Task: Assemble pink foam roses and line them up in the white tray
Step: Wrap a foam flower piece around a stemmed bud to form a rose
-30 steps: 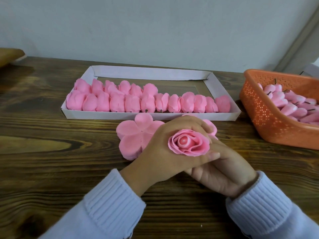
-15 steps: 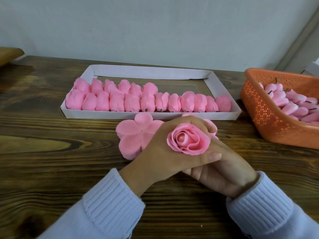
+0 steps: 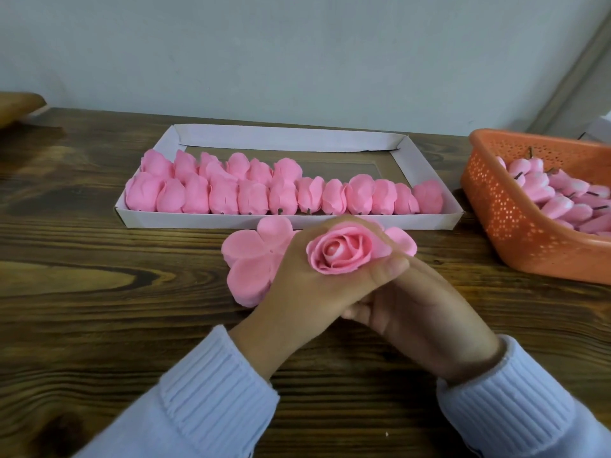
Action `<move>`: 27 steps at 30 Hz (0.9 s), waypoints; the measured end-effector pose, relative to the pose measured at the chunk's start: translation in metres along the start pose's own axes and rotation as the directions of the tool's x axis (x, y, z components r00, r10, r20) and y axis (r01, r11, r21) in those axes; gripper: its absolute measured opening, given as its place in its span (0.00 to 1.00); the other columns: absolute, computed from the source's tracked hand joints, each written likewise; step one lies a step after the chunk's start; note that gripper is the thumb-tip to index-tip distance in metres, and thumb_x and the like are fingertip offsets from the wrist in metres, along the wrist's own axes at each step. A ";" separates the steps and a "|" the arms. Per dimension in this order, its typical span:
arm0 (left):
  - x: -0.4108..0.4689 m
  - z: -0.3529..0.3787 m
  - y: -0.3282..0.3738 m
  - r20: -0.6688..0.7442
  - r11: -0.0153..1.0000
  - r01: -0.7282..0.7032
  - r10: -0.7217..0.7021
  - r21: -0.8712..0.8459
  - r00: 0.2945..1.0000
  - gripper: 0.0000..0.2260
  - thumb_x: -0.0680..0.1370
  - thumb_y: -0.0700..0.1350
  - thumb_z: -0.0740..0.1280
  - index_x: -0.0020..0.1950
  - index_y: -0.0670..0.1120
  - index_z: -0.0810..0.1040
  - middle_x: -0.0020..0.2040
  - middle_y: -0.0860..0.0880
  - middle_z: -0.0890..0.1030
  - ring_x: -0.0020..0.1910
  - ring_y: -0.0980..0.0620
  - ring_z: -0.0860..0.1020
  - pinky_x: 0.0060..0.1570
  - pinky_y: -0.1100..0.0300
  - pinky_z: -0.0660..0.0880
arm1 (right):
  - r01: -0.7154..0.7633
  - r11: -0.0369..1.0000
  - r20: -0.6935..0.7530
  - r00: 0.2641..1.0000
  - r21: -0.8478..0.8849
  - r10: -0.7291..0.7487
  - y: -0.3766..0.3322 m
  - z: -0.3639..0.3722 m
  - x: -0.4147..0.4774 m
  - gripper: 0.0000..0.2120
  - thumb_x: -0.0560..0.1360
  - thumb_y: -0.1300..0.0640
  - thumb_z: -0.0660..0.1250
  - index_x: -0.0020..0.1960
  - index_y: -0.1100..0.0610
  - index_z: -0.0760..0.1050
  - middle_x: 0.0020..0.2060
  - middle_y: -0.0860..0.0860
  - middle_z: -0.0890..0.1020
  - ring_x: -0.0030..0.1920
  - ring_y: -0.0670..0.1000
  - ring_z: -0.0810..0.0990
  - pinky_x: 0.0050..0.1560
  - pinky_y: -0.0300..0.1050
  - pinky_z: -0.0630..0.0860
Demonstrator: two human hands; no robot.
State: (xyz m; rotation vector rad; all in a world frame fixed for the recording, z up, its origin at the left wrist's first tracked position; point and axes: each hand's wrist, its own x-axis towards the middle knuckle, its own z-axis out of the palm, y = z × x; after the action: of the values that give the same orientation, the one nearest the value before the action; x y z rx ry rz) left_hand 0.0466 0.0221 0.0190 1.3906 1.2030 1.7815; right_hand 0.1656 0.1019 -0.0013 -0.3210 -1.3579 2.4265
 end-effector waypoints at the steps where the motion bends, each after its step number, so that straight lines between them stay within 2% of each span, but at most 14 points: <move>1: 0.000 -0.001 -0.001 -0.038 1.000 0.008 -0.009 -0.026 0.999 0.07 0.68 0.45 0.75 0.43 0.45 0.81 0.43 0.44 0.83 0.42 0.48 0.82 0.42 0.56 0.80 | 0.069 0.992 -0.055 0.996 -0.105 -0.075 0.001 -0.001 0.001 0.11 0.82 0.59 0.57 0.58 0.55 0.77 0.49 0.54 0.82 0.48 0.52 0.81 0.50 0.48 0.79; 3: 0.002 -0.003 -0.002 -0.101 0.994 0.035 -0.045 -0.104 0.994 0.09 0.67 0.47 0.74 0.42 0.44 0.81 0.41 0.40 0.82 0.37 0.46 0.80 0.37 0.52 0.79 | 0.222 0.930 -0.190 0.940 -0.294 -0.285 -0.002 0.001 0.000 0.09 0.79 0.59 0.61 0.50 0.54 0.80 0.38 0.54 0.81 0.36 0.50 0.80 0.34 0.40 0.76; 5: 0.003 -0.005 -0.004 -0.134 0.991 0.044 -0.061 -0.127 0.989 0.09 0.66 0.47 0.75 0.41 0.45 0.80 0.37 0.46 0.82 0.38 0.50 0.80 0.40 0.54 0.79 | 0.405 0.780 -0.211 0.809 -0.476 -0.549 -0.005 0.004 -0.002 0.04 0.74 0.60 0.65 0.45 0.54 0.78 0.33 0.52 0.78 0.32 0.49 0.76 0.30 0.38 0.72; 7: 0.003 -0.004 -0.005 -0.125 0.992 0.060 -0.074 -0.110 0.989 0.07 0.64 0.48 0.75 0.39 0.51 0.80 0.35 0.53 0.81 0.37 0.55 0.80 0.39 0.59 0.78 | 0.519 0.534 -0.061 0.677 -0.668 -0.734 -0.008 0.003 -0.004 0.03 0.74 0.61 0.64 0.45 0.55 0.76 0.36 0.51 0.77 0.36 0.48 0.75 0.36 0.39 0.72; 9: 0.004 -0.003 -0.007 -0.087 0.995 0.063 -0.070 -0.082 0.994 0.07 0.64 0.48 0.76 0.38 0.52 0.80 0.35 0.53 0.81 0.37 0.54 0.80 0.39 0.58 0.78 | 0.537 0.285 0.125 0.603 -0.794 -0.788 -0.011 0.002 -0.007 0.05 0.75 0.63 0.63 0.44 0.55 0.75 0.41 0.50 0.77 0.43 0.49 0.76 0.43 0.39 0.73; 11: 0.004 -0.002 -0.008 -0.033 0.994 0.052 -0.055 -0.092 0.998 0.10 0.65 0.45 0.76 0.42 0.48 0.78 0.37 0.53 0.81 0.40 0.53 0.81 0.42 0.57 0.78 | 0.516 0.175 0.197 0.585 -0.838 -0.787 -0.013 0.002 -0.007 0.09 0.75 0.65 0.62 0.45 0.53 0.76 0.47 0.50 0.77 0.50 0.48 0.77 0.47 0.39 0.72; 15: 0.003 -0.002 -0.007 0.051 0.987 0.064 -0.058 -0.146 0.997 0.13 0.67 0.41 0.75 0.48 0.45 0.77 0.40 0.54 0.84 0.42 0.56 0.82 0.43 0.63 0.78 | 0.483 0.120 0.228 0.600 -0.867 -0.767 -0.015 0.005 -0.007 0.11 0.75 0.64 0.63 0.51 0.50 0.77 0.51 0.50 0.76 0.55 0.44 0.76 0.49 0.38 0.73; 19: 0.002 -0.001 -0.003 0.084 0.986 0.052 -0.039 -0.161 0.996 0.11 0.68 0.39 0.74 0.47 0.50 0.78 0.39 0.55 0.84 0.39 0.58 0.82 0.40 0.65 0.78 | 0.437 0.084 0.225 0.608 -0.895 -0.762 -0.018 0.005 -0.007 0.09 0.75 0.60 0.65 0.48 0.46 0.77 0.54 0.49 0.75 0.53 0.50 0.76 0.48 0.40 0.73; 22: 0.002 -0.001 -0.002 0.106 0.986 0.058 -0.042 -0.157 0.994 0.14 0.68 0.39 0.74 0.46 0.57 0.80 0.38 0.57 0.83 0.37 0.59 0.82 0.39 0.66 0.78 | 0.432 0.099 0.221 0.629 -0.897 -0.745 -0.018 0.005 -0.006 0.08 0.74 0.58 0.66 0.52 0.49 0.76 0.55 0.50 0.75 0.49 0.49 0.76 0.44 0.41 0.74; 27: 0.003 -0.001 -0.005 0.062 0.993 0.077 -0.072 -0.088 0.996 0.11 0.65 0.46 0.76 0.44 0.58 0.81 0.39 0.55 0.83 0.40 0.55 0.81 0.43 0.58 0.78 | 0.455 0.172 0.193 0.648 -0.874 -0.737 -0.020 0.005 -0.007 0.03 0.73 0.55 0.68 0.46 0.49 0.75 0.54 0.49 0.76 0.45 0.54 0.78 0.43 0.49 0.76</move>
State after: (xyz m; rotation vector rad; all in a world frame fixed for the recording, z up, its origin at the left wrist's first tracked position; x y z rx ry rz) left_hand 0.0442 0.0264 0.0161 1.3204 1.1154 1.7107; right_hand 0.1741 0.1047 0.0184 -0.2470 -1.9913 0.7754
